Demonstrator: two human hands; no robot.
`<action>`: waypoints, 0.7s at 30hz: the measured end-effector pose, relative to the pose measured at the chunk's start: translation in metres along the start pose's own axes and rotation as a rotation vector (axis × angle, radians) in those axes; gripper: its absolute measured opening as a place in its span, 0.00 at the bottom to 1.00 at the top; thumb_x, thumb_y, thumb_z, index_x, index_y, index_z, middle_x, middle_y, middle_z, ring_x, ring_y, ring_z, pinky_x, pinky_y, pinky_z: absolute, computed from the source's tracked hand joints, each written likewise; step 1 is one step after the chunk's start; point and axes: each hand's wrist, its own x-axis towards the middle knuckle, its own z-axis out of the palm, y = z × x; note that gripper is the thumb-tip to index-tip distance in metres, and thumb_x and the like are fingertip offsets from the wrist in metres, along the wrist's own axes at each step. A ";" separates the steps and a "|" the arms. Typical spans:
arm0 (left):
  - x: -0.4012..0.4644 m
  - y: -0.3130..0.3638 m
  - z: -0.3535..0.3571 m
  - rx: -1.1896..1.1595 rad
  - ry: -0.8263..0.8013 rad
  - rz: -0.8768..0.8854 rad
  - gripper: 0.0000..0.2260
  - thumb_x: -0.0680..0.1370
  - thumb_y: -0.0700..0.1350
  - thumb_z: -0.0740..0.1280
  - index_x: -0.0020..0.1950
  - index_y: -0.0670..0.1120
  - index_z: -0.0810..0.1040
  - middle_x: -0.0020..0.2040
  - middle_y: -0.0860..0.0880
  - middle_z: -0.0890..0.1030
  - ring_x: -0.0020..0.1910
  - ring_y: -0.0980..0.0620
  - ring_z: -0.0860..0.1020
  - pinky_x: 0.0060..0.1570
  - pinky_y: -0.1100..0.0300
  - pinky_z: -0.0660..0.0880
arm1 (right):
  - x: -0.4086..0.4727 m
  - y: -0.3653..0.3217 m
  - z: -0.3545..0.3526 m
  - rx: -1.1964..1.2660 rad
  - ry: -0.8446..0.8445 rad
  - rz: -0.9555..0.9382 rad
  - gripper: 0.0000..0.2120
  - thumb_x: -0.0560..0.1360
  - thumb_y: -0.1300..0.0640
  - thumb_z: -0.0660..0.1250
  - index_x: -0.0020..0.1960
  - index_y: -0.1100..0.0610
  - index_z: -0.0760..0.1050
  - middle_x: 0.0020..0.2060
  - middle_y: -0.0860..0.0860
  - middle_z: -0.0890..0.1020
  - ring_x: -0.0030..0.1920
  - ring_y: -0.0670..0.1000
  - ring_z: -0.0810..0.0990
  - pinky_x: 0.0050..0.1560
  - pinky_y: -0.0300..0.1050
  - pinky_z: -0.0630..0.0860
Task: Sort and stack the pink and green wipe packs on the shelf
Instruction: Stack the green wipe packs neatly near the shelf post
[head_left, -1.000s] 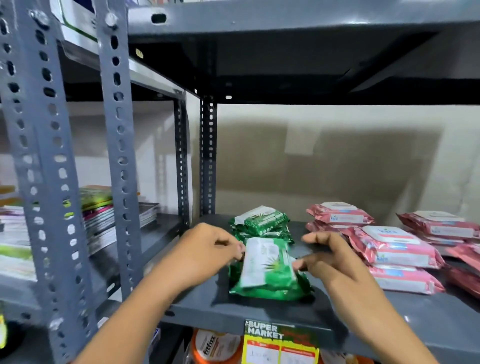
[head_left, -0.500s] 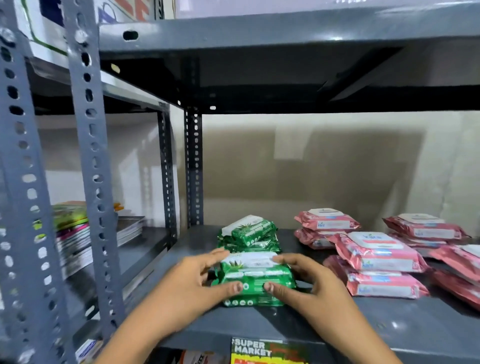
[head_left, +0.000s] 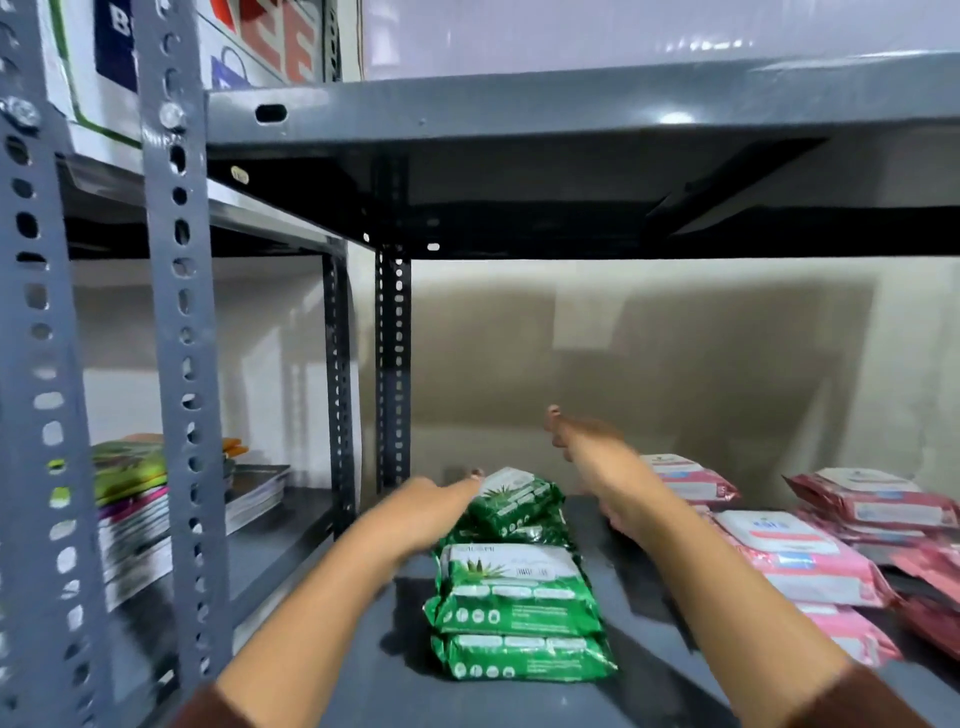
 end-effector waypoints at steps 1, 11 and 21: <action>0.007 0.007 0.004 0.038 -0.055 -0.040 0.34 0.77 0.69 0.54 0.72 0.46 0.72 0.73 0.42 0.71 0.66 0.44 0.73 0.62 0.51 0.68 | 0.015 0.005 0.006 -0.071 -0.033 0.027 0.26 0.79 0.37 0.56 0.68 0.53 0.75 0.70 0.54 0.76 0.69 0.57 0.73 0.67 0.48 0.66; 0.067 0.014 0.014 -0.088 -0.022 -0.098 0.26 0.83 0.55 0.55 0.74 0.38 0.67 0.53 0.41 0.79 0.46 0.47 0.75 0.48 0.57 0.71 | 0.054 0.044 0.023 -0.276 -0.035 0.159 0.06 0.77 0.57 0.68 0.49 0.59 0.79 0.41 0.51 0.79 0.36 0.43 0.73 0.32 0.37 0.67; 0.105 -0.024 0.026 -0.580 0.130 -0.172 0.05 0.77 0.34 0.65 0.49 0.32 0.78 0.46 0.33 0.82 0.42 0.38 0.83 0.40 0.49 0.82 | 0.051 0.045 0.041 -0.089 -0.028 0.204 0.06 0.75 0.59 0.69 0.51 0.58 0.78 0.43 0.53 0.80 0.47 0.55 0.79 0.44 0.42 0.72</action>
